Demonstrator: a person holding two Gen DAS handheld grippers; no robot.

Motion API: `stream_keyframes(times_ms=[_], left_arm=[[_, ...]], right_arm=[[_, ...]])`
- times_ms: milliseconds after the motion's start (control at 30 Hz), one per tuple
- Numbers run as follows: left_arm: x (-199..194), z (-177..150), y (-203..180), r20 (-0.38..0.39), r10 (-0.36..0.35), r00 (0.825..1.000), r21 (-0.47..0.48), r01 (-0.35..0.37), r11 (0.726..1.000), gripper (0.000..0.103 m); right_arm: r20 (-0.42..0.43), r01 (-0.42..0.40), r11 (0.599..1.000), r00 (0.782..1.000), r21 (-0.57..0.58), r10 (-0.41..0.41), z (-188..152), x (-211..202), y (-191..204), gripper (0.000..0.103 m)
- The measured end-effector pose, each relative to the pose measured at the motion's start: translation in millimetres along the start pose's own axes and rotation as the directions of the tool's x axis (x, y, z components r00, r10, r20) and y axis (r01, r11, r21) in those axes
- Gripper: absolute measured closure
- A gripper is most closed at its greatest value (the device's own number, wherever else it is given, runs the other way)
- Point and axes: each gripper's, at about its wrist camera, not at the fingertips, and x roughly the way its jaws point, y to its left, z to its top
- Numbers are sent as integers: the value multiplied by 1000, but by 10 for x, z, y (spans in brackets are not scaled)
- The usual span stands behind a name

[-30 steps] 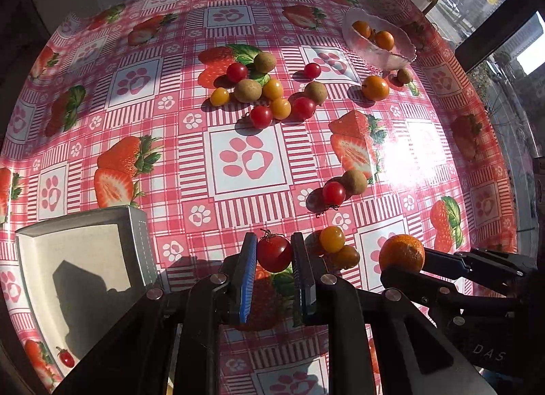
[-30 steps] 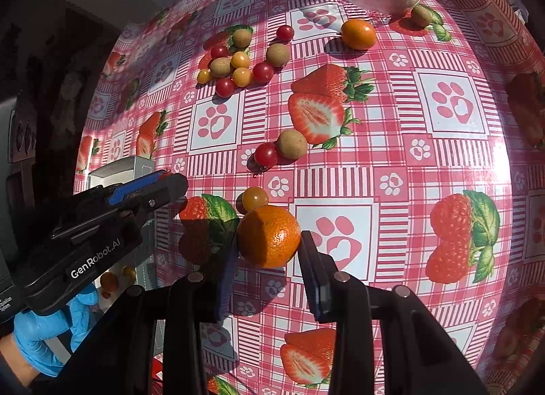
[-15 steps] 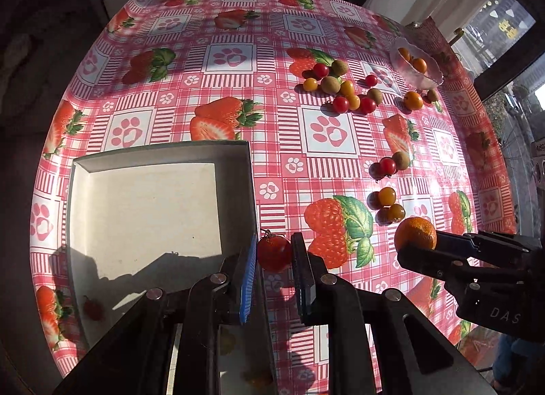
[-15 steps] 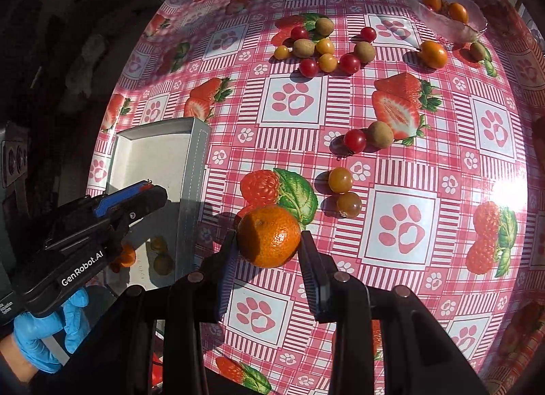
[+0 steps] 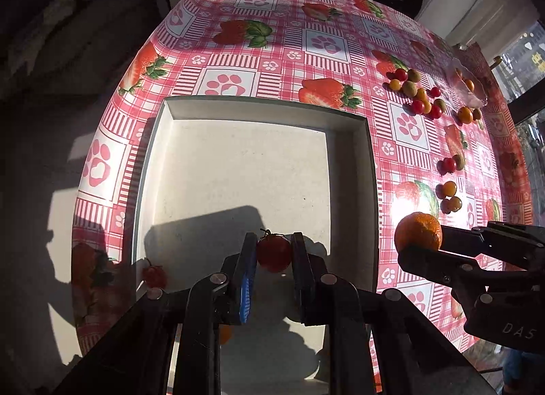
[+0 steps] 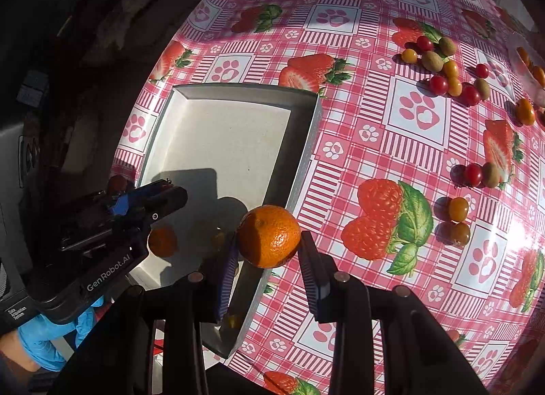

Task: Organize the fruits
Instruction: 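Carry the red tomato and mandarin over the white tray, then open both tools to release the tomato and mandarin into the tray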

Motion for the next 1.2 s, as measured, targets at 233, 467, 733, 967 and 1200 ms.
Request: stream_keyframes(times_ms=[233,467,733,967,1200], left_arm=[[210,-4,228,-32,42,999,3,-42,999,82],[337,1,306,-54,38,998,-4,-38,999,82],[397,-15,298,-66,37,997,11,-36,999,82],[472,-22,268,-101,55,993,21,-53,998,79],[416,-17,419,-83,96,992,-42,-99,994,43]], right_arm=[[-68,3,999,998,-35,-5,123,389,285,64],[-111,43,998,993,-48,-48,207,643,339,64],[-156,76,995,984,-63,-85,199,841,371,62],[-176,71,995,981,-63,-82,190,928,407,61],[-164,34,999,986,-33,-39,211,868,318,48]])
